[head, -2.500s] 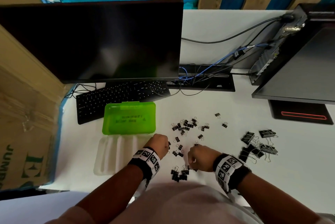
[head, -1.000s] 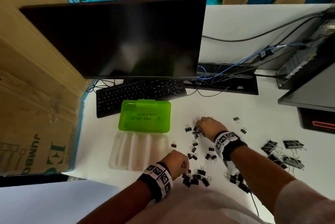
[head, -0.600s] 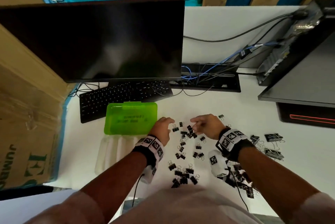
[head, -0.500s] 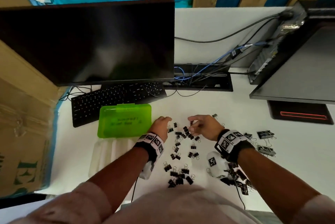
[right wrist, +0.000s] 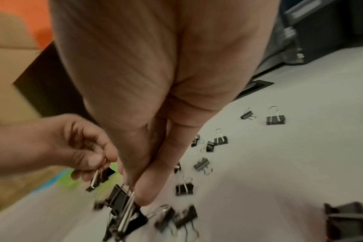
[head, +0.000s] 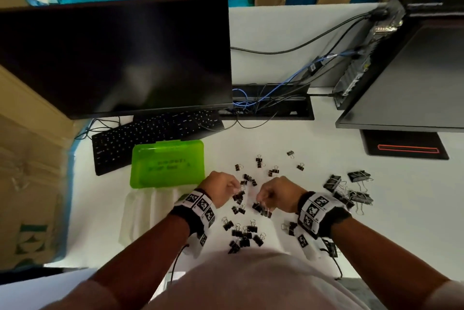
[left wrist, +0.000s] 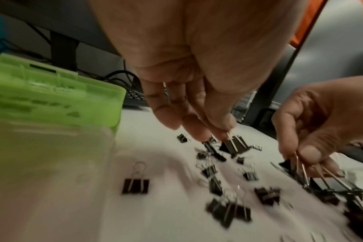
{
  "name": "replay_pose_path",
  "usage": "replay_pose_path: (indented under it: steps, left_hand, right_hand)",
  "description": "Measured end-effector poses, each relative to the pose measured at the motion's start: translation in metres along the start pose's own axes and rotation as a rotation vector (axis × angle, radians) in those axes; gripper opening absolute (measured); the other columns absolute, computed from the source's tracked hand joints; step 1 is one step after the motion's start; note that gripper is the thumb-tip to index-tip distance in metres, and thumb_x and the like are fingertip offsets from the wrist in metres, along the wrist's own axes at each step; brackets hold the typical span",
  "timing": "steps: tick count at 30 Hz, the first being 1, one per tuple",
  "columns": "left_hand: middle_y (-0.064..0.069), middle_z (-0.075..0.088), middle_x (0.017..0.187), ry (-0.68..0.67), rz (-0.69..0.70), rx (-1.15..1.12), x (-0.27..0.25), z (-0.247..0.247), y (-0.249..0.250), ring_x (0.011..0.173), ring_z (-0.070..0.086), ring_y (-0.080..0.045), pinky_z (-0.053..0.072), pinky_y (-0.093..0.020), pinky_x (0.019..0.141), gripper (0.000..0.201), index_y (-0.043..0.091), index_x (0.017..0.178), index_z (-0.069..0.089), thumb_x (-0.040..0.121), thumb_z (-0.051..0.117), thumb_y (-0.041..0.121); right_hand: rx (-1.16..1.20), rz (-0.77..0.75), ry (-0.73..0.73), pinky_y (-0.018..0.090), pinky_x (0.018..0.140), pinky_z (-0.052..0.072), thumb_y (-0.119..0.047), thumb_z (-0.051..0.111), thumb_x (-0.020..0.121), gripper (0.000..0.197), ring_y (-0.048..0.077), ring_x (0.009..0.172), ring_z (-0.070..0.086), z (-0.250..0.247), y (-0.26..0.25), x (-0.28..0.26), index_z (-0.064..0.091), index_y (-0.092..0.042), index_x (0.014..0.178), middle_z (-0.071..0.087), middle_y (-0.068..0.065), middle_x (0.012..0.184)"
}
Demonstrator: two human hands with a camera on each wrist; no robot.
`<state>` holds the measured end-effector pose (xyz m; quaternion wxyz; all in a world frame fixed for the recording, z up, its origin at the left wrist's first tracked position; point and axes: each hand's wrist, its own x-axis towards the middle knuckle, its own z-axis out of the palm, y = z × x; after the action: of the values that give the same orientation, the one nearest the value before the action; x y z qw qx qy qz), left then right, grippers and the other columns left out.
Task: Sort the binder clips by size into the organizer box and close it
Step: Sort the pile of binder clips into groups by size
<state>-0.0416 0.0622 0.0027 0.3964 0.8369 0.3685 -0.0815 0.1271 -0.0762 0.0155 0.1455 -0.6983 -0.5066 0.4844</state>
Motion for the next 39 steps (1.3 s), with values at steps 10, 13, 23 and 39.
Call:
replay_pose_path:
  steps: [10, 13, 23, 39]
  left_hand:
    - [-0.006, 0.072, 0.091, -0.209, -0.02, 0.068, -0.045, 0.041, -0.015, 0.086, 0.067, -0.017, 0.054, -0.027, 0.08, 0.01, 0.015, 0.088, 0.069, 0.079, 0.07, 0.02]
    - [-0.004, 0.071, 0.091, -0.231, -0.02, 0.075, -0.048, 0.044, -0.014, 0.084, 0.065, -0.015, 0.054, -0.027, 0.079, 0.017, 0.015, 0.087, 0.07, 0.079, 0.071, 0.03]
    - [-0.005, 0.056, 0.105, -0.103, -0.059, 0.132, -0.021, 0.043, -0.004, 0.086, 0.053, -0.019, 0.046, -0.032, 0.079, 0.037, 0.018, 0.106, 0.044, 0.079, 0.07, 0.019]
    - [-0.012, 0.041, 0.117, -0.104, -0.096, 0.492, -0.007, 0.003, 0.001, 0.099, 0.055, -0.033, 0.05, -0.045, 0.083, 0.044, 0.007, 0.112, 0.042, 0.075, 0.045, -0.017]
  right_hand:
    - [-0.314, -0.015, -0.175, 0.029, 0.086, 0.051, -0.008, 0.058, 0.082, 0.025, 0.018, 0.095, 0.066, 0.047, 0.002, 0.002, 0.07, -0.015, 0.103, 0.072, 0.004, 0.104]
    - [-0.28, -0.021, -0.108, 0.022, 0.085, 0.05, -0.006, 0.057, 0.082, 0.025, 0.013, 0.09, 0.066, 0.038, 0.005, 0.004, 0.072, -0.017, 0.098, 0.073, 0.001, 0.1]
    - [-0.263, 0.14, 0.001, 0.028, 0.078, 0.054, -0.011, 0.069, 0.075, 0.008, 0.017, 0.08, 0.066, 0.017, 0.012, 0.015, 0.069, -0.019, 0.074, 0.072, 0.002, 0.087]
    - [-0.23, 0.27, 0.336, 0.037, 0.094, 0.047, -0.013, 0.06, 0.086, 0.026, 0.023, 0.109, 0.055, -0.048, 0.042, 0.048, 0.059, -0.018, 0.112, 0.056, 0.006, 0.119]
